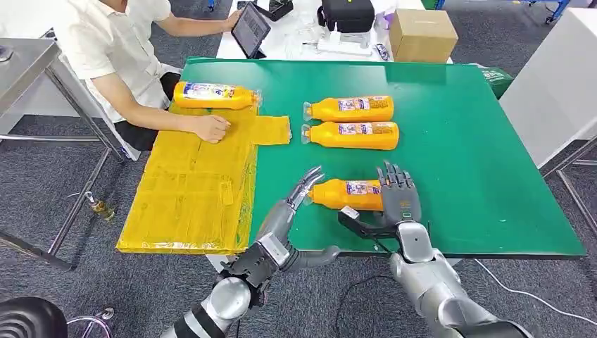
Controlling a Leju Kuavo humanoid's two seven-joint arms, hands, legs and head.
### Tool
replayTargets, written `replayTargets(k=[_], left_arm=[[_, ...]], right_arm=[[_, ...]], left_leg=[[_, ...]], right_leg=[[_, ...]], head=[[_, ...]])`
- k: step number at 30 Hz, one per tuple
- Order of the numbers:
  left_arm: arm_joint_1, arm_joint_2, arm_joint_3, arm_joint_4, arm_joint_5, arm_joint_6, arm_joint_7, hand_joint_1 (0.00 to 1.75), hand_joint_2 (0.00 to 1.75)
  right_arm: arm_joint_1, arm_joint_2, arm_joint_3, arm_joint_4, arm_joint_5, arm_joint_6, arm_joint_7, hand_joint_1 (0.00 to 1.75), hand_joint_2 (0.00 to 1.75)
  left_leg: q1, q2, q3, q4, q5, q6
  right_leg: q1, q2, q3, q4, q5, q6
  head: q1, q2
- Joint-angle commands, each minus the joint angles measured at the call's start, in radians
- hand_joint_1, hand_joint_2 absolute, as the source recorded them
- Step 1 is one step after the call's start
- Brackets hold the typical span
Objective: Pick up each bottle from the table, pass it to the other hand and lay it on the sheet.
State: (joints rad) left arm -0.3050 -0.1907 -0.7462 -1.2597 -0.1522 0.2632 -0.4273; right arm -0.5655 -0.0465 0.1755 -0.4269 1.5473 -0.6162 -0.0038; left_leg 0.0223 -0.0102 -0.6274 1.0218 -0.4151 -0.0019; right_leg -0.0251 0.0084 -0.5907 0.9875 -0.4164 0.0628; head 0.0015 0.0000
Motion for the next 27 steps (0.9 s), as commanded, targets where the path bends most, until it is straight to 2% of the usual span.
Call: replayTargets(k=[1,3,7,13,18,22,24,27], left_arm=[[-0.038,0.024,-0.024,0.034,0.005,-0.011,0.005,0.0,1.75],[-0.039,0.027,-0.024,0.031,0.006,-0.016,0.008,0.0,1.75],[-0.039,0.028,-0.024,0.031,0.007,-0.017,0.009,0.0,1.75],[-0.027,0.034,-0.016,0.022,0.035,-0.062,0.027,0.0,1.75],[-0.006,0.029,0.007,0.006,0.041,-0.06,0.017,0.0,1.75],[0.077,-0.068,0.151,0.029,0.214,0.13,0.028,0.0,1.75],[0.078,-0.068,0.148,0.064,0.271,0.155,0.012,0.0,1.75],[0.076,-0.066,0.145,0.071,0.277,0.157,0.006,0.0,1.75]], right_arm=[[-0.011,-0.027,0.008,0.108,-0.079,0.127,-0.069,1.73,1.75],[-0.005,-0.024,-0.016,0.105,-0.128,0.17,-0.116,1.75,1.75],[-0.003,-0.024,-0.017,0.104,-0.13,0.17,-0.119,1.75,1.75],[0.042,-0.032,-0.097,0.053,-0.369,0.315,-0.326,1.75,1.75],[0.08,-0.036,-0.081,-0.027,-0.484,0.251,-0.396,1.75,1.75],[0.187,0.007,-0.077,-0.231,-0.663,0.179,-0.457,1.75,1.75],[0.237,0.01,-0.021,-0.343,-0.704,0.178,-0.418,1.75,1.75],[0.243,0.006,-0.009,-0.36,-0.706,0.181,-0.404,1.75,1.75]], left_leg=[[0.0,-0.002,0.002,-0.001,0.0,0.001],[0.0,-0.001,0.002,-0.001,0.0,0.001],[0.001,-0.003,0.004,-0.002,0.0,0.001],[0.001,-0.003,0.005,-0.002,0.0,0.001],[0.001,-0.001,0.006,-0.002,0.0,0.001],[0.001,0.0,0.008,-0.002,-0.001,0.001],[0.001,0.001,0.008,-0.002,-0.001,0.001],[0.001,0.002,0.008,-0.002,-0.002,0.001]], right_leg=[[0.001,-0.003,0.003,-0.001,-0.001,-0.002],[0.001,-0.002,0.003,-0.001,0.0,-0.002],[0.002,-0.004,0.005,-0.002,-0.001,-0.003],[0.002,-0.004,0.006,-0.003,-0.001,-0.003],[0.002,-0.002,0.007,-0.003,0.0,-0.002],[0.002,-0.001,0.007,-0.002,0.0,-0.003],[0.002,-0.001,0.008,-0.003,0.0,-0.003],[0.002,0.0,0.008,-0.003,0.0,-0.003]], head=[[0.001,0.0],[0.0,0.0],[0.001,0.0],[0.001,0.0],[0.001,0.0],[0.001,0.0],[0.001,0.0],[0.0,0.0]])
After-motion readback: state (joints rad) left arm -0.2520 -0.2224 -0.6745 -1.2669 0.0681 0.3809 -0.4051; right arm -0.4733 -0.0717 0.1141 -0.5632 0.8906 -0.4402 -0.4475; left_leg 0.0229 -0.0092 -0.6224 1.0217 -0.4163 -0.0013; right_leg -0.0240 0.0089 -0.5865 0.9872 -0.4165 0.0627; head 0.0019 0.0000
